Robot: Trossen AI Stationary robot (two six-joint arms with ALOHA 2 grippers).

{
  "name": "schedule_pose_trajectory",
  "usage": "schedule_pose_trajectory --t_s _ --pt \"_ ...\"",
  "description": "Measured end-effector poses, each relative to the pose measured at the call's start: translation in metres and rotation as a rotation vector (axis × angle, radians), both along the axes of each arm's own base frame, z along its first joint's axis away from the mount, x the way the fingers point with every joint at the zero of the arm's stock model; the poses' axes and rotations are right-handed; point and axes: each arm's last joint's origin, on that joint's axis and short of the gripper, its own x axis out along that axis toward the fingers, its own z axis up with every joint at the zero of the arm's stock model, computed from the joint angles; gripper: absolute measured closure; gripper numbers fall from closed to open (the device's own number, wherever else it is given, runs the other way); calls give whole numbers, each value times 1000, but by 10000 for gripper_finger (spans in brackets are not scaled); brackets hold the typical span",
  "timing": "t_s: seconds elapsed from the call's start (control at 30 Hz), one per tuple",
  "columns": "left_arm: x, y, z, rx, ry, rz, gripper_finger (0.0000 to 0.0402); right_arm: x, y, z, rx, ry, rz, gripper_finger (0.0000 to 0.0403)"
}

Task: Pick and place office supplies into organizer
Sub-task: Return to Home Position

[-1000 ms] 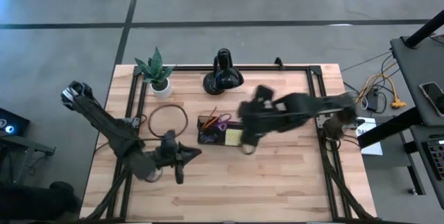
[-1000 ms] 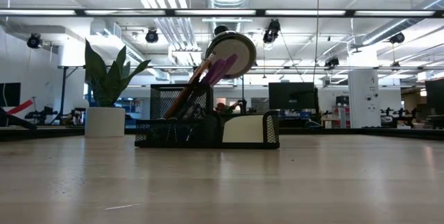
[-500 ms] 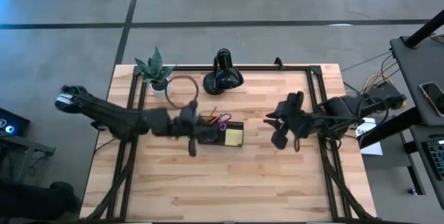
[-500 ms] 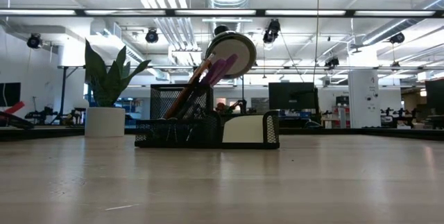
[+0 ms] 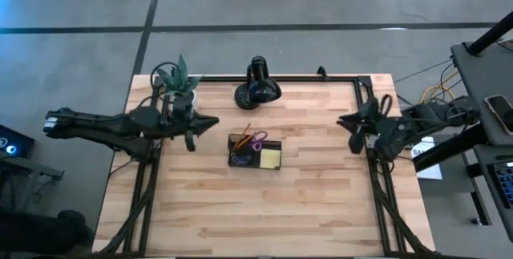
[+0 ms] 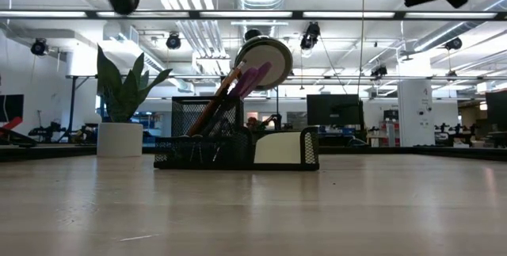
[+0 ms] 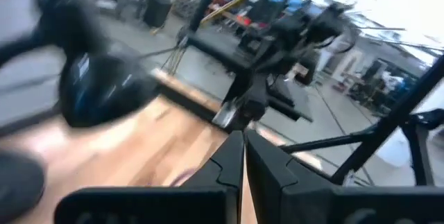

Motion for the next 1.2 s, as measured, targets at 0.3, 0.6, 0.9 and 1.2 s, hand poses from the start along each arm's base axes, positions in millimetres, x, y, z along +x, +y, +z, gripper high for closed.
schedule_pose_trajectory --t_s 0.3,0.6,0.9,1.2 --pt "-22 0 -63 -248 29 3 402 -55 -23 -16 -73 -41 -121 335" --pt "-34 2 -82 -282 -35 -6 402 -90 -37 -18 29 -177 -147 335" --pt "-36 -3 -91 -35 -123 -187 402 -106 -42 -20 55 -242 -132 335" --pt "-60 -1 -131 -5 -264 -201 402 -111 -43 -31 23 -364 -44 335"
